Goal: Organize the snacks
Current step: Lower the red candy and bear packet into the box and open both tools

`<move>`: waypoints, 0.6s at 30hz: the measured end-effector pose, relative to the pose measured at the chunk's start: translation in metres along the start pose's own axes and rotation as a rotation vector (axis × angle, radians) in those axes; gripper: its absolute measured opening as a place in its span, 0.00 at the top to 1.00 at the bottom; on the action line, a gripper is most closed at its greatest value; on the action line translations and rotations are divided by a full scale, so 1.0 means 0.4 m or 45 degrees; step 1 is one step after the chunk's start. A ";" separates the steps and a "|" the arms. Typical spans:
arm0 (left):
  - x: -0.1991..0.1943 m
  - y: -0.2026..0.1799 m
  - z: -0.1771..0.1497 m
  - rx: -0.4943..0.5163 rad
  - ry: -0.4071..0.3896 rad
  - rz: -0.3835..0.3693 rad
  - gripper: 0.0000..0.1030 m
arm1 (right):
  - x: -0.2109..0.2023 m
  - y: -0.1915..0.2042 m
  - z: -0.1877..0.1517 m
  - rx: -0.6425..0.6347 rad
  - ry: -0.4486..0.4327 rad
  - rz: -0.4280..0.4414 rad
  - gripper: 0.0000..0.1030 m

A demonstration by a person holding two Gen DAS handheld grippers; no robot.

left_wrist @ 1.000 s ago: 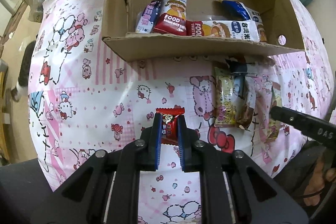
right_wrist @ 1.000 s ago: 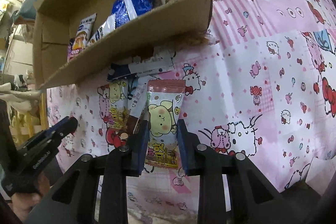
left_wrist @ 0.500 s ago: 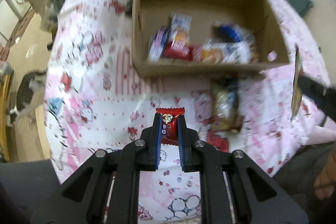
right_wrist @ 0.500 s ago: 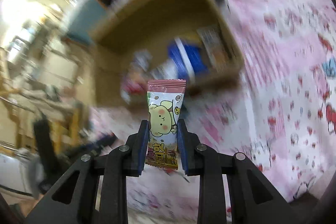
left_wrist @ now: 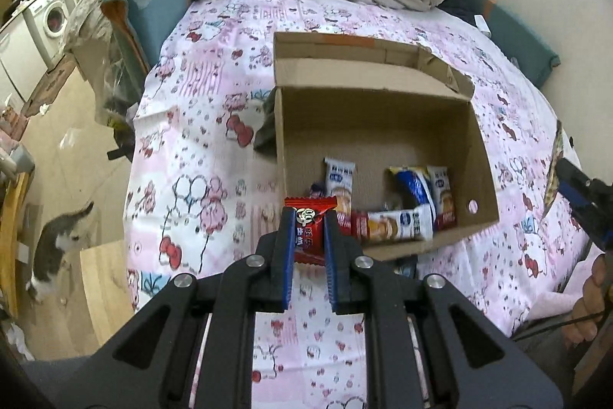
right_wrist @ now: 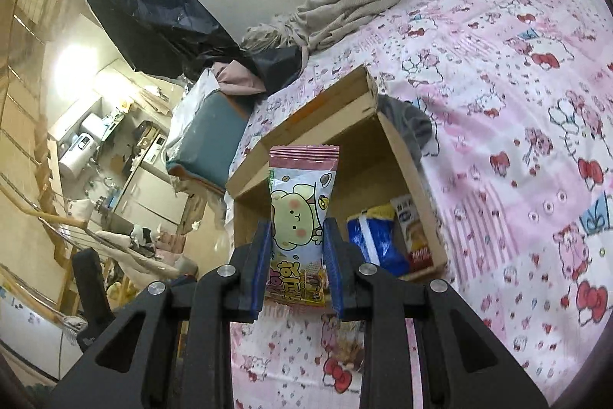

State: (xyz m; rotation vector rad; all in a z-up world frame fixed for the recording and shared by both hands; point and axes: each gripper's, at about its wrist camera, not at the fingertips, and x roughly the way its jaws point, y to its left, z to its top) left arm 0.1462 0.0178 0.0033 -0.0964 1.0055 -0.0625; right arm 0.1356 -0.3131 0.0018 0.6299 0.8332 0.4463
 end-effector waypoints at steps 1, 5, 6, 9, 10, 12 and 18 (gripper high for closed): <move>0.007 -0.002 0.008 0.004 0.000 0.000 0.89 | 0.011 0.000 0.001 -0.003 0.008 -0.007 0.73; 0.045 -0.017 0.028 0.014 0.021 -0.011 0.89 | 0.053 0.005 0.012 -0.031 0.041 -0.035 0.73; 0.054 -0.023 0.031 0.019 0.024 -0.009 0.89 | 0.064 0.008 0.014 -0.040 0.048 -0.042 0.73; 0.087 -0.036 0.039 0.022 0.022 0.019 0.89 | 0.096 0.014 0.015 -0.059 0.072 -0.061 0.73; 0.096 -0.039 0.039 0.022 0.023 0.021 0.89 | 0.104 0.015 0.016 -0.063 0.077 -0.066 0.73; 0.127 -0.048 0.031 0.034 0.023 0.022 0.89 | 0.128 0.015 0.016 -0.068 0.095 -0.079 0.73; 0.185 -0.038 0.008 -0.002 0.013 0.060 0.89 | 0.209 -0.007 -0.011 -0.048 0.183 -0.144 0.73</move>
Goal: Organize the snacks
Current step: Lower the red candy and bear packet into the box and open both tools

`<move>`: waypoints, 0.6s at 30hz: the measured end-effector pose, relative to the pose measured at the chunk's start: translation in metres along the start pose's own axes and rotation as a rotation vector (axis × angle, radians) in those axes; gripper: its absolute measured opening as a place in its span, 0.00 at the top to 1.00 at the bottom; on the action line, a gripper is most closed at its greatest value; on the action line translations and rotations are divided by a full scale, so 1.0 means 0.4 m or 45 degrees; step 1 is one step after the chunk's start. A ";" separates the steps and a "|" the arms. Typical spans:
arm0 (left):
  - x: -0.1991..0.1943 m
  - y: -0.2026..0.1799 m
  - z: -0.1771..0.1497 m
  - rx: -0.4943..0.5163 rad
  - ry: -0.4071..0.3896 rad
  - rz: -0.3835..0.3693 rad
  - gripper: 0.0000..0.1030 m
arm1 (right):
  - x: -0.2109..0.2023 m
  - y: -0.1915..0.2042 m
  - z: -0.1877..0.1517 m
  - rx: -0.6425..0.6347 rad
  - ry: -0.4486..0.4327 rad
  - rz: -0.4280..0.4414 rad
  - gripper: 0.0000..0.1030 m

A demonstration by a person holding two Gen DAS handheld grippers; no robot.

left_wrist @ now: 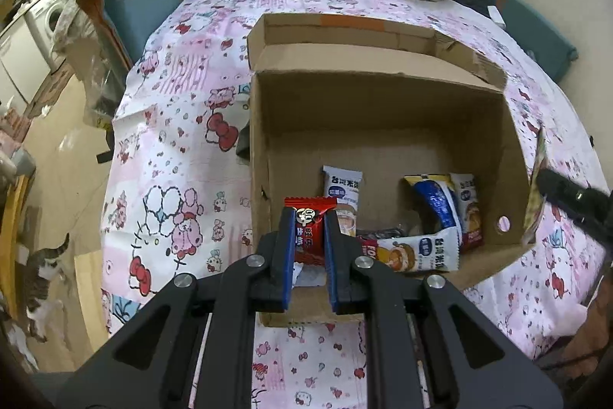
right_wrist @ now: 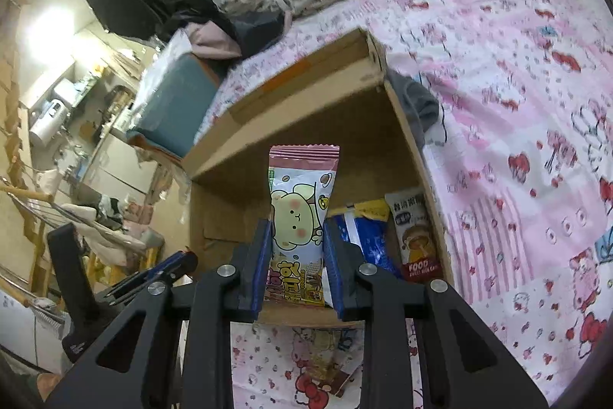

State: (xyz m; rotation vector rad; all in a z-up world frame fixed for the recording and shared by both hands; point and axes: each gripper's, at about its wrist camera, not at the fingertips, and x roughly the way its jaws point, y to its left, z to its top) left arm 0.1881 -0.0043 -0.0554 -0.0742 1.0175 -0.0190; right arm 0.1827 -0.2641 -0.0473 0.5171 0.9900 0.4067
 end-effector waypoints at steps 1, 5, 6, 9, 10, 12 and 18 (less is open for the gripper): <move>0.006 0.001 -0.002 0.007 0.001 0.009 0.89 | 0.009 -0.001 -0.005 0.003 0.013 -0.005 0.73; 0.027 0.003 -0.005 0.009 0.018 0.012 0.89 | 0.041 0.006 -0.022 -0.025 0.068 -0.015 0.72; 0.029 0.002 -0.006 0.014 0.015 0.017 0.89 | 0.045 0.008 -0.025 -0.030 0.074 -0.018 0.72; 0.032 -0.008 -0.006 0.032 0.017 0.006 0.89 | 0.055 0.012 -0.031 -0.031 0.092 0.001 0.72; 0.032 -0.012 -0.007 0.037 0.014 -0.002 0.89 | 0.059 0.015 -0.033 -0.037 0.099 0.001 0.72; 0.030 -0.019 -0.006 0.049 0.002 -0.018 0.89 | 0.065 0.017 -0.036 -0.036 0.109 0.006 0.71; 0.018 -0.039 -0.010 0.083 -0.039 -0.034 0.88 | 0.076 0.027 -0.044 -0.057 0.119 0.003 0.70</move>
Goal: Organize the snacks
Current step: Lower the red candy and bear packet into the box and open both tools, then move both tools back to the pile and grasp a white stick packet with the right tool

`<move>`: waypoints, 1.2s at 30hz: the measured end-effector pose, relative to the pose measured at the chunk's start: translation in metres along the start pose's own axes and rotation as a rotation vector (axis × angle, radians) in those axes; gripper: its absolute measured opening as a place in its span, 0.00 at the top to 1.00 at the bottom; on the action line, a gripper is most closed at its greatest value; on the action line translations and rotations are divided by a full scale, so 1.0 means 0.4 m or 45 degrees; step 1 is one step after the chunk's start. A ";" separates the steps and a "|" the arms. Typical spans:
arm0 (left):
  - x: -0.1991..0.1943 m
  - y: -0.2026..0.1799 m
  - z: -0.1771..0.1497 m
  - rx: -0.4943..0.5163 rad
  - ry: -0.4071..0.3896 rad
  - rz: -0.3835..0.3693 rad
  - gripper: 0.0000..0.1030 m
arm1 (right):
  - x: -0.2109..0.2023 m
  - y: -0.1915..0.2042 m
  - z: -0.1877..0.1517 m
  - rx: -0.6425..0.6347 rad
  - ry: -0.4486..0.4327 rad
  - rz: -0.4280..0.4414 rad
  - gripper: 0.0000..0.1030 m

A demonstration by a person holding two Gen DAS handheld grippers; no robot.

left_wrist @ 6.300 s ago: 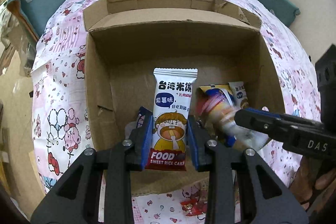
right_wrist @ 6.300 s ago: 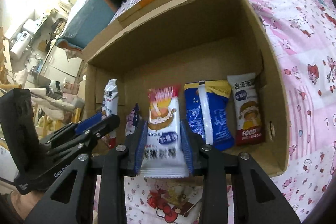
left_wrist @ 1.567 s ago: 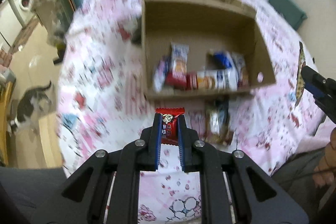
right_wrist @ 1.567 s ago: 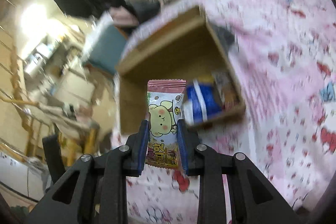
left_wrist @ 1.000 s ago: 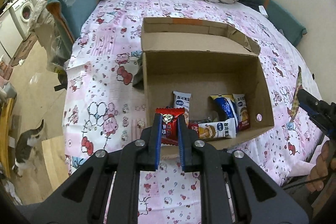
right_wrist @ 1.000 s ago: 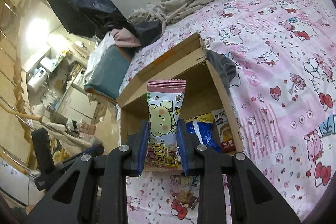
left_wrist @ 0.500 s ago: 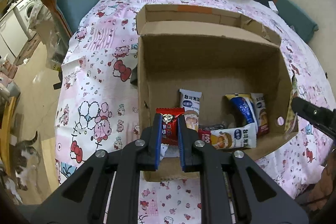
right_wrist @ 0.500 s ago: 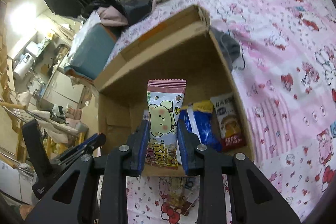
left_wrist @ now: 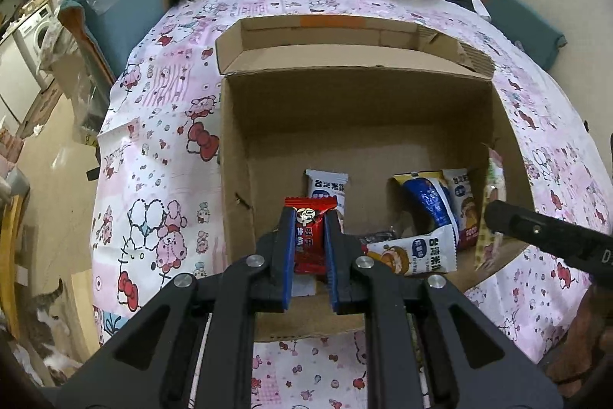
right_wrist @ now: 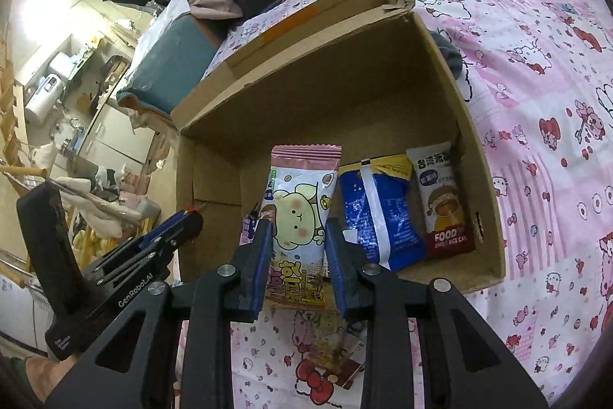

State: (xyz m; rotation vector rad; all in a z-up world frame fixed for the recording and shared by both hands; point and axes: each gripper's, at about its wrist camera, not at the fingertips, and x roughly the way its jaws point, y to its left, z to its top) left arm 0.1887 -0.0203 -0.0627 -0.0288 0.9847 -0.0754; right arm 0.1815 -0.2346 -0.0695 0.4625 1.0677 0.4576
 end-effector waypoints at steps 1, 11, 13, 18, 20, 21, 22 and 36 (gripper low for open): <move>0.000 -0.002 -0.001 0.005 0.002 -0.003 0.88 | 0.003 0.002 -0.001 -0.007 0.006 -0.006 0.70; -0.003 -0.001 -0.012 -0.054 0.030 -0.045 0.27 | -0.020 -0.004 0.007 0.031 -0.048 0.002 0.28; -0.008 -0.004 -0.013 -0.045 0.017 -0.046 0.27 | -0.024 -0.011 0.010 0.049 -0.047 0.009 0.28; -0.013 -0.003 -0.014 -0.034 0.014 -0.037 0.27 | -0.024 -0.012 0.007 0.047 -0.038 0.006 0.28; -0.018 -0.001 -0.015 -0.034 0.002 -0.030 0.27 | -0.024 -0.009 0.008 0.037 -0.036 0.005 0.28; -0.021 0.000 -0.015 -0.033 -0.008 -0.023 0.27 | -0.025 -0.007 0.008 0.034 -0.036 0.005 0.28; -0.024 0.002 -0.016 -0.034 -0.017 -0.019 0.27 | -0.024 -0.006 0.008 0.031 -0.036 0.004 0.28; -0.047 0.027 -0.027 -0.094 0.001 -0.042 0.27 | -0.070 -0.015 -0.006 0.081 -0.076 -0.005 0.28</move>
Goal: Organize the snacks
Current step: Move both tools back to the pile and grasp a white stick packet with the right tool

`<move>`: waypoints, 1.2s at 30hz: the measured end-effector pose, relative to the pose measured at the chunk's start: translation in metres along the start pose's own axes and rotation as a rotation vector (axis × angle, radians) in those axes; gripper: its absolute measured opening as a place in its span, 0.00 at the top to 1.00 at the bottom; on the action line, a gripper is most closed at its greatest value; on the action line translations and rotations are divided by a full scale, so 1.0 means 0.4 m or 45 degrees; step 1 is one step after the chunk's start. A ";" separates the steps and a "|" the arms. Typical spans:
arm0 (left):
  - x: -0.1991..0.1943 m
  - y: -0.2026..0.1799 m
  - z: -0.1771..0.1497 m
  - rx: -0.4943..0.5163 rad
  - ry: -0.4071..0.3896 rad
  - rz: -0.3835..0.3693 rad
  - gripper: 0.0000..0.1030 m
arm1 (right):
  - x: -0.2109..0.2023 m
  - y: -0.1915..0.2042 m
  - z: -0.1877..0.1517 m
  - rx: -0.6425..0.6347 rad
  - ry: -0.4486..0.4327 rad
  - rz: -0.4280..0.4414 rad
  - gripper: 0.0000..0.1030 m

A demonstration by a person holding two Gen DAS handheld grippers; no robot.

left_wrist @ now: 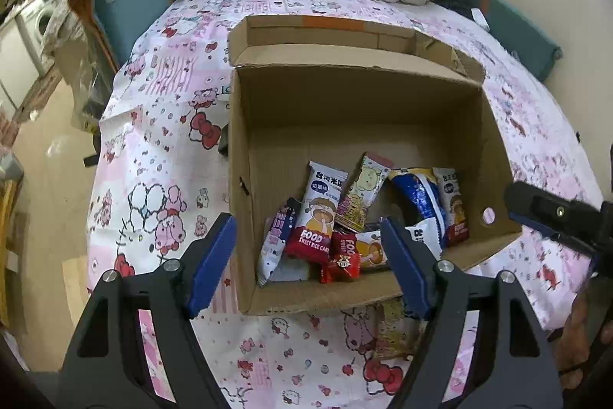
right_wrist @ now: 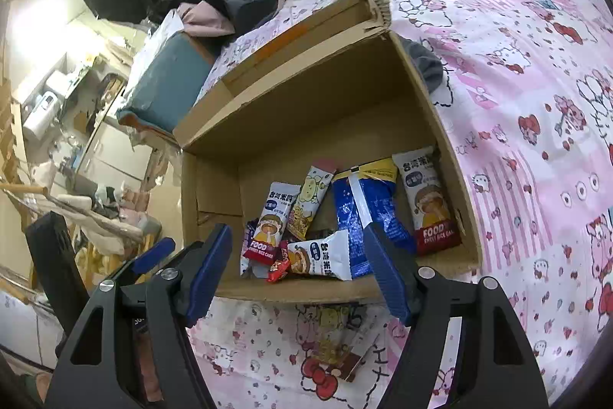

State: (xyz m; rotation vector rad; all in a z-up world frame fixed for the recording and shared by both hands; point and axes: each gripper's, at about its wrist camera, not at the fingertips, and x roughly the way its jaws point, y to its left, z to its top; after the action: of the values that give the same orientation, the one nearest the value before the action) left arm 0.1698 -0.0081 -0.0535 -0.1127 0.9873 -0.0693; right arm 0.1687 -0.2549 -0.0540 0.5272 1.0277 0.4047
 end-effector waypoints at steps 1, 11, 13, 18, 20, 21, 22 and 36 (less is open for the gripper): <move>-0.003 0.004 0.000 -0.014 0.001 -0.003 0.27 | -0.006 -0.001 -0.004 0.008 -0.004 -0.001 0.28; -0.028 0.033 -0.037 -0.030 0.059 -0.029 0.20 | -0.053 0.004 -0.058 -0.002 0.014 -0.050 0.28; -0.034 0.042 -0.049 -0.039 0.071 -0.025 0.20 | -0.065 0.003 -0.068 -0.014 0.011 -0.068 0.28; -0.061 0.063 -0.079 -0.066 0.052 -0.010 0.20 | -0.086 -0.024 -0.100 0.025 0.027 -0.085 0.28; -0.062 0.064 -0.093 -0.071 0.068 -0.007 0.20 | -0.089 -0.035 -0.118 0.042 0.046 -0.094 0.28; -0.062 0.065 -0.100 -0.079 0.077 -0.009 0.20 | -0.088 -0.042 -0.128 0.050 0.063 -0.104 0.28; -0.062 0.065 -0.105 -0.085 0.084 -0.010 0.20 | -0.086 -0.046 -0.134 0.055 0.075 -0.110 0.28; -0.023 0.089 -0.171 -0.158 0.239 0.042 0.20 | 0.027 -0.160 -0.200 0.306 0.385 -0.231 0.28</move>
State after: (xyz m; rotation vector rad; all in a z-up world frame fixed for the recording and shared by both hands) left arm 0.1077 0.0239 -0.0877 -0.2066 1.1804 0.0123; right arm 0.1076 -0.2827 -0.1324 0.5925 1.4153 0.2028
